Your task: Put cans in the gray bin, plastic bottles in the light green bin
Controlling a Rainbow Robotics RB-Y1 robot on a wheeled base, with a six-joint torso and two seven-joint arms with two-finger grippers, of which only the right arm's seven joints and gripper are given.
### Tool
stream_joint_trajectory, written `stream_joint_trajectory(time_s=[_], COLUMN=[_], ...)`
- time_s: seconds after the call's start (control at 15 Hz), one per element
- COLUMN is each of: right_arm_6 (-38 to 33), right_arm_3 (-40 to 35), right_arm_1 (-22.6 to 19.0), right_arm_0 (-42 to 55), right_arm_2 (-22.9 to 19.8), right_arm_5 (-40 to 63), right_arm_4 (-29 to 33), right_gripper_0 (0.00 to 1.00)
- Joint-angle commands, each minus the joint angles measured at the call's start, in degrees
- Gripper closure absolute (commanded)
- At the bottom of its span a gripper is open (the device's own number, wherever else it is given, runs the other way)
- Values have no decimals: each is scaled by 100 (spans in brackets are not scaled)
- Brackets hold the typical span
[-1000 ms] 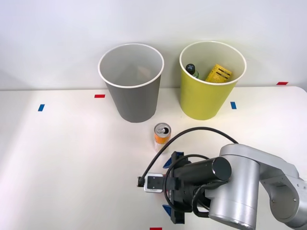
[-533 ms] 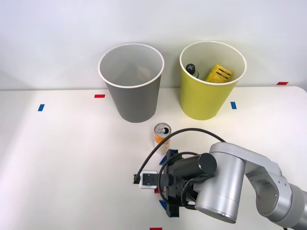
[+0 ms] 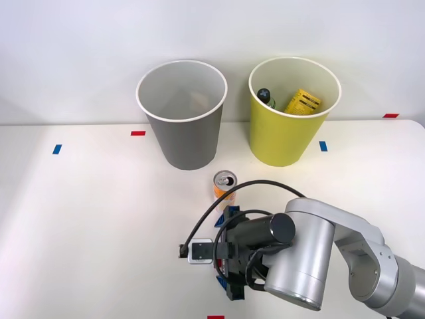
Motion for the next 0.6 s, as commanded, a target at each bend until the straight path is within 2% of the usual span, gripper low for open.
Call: stream_joint_trajectory(time_s=[0.07,0.4,0.47,0.53,0.6], right_arm_6=[16,51,69,95,77], right_arm_3=[108,407,416,416,416], right_arm_1=[27,141,150,150,159], right_arm_0=[2,2,2,2,-7], right_arm_2=[44,44,44,44,44], right_arm_5=[3,-102,-102,-102,-120], right_arm_4=[123,202,228,228,237], right_gripper_0=[0,0,5,49,100])
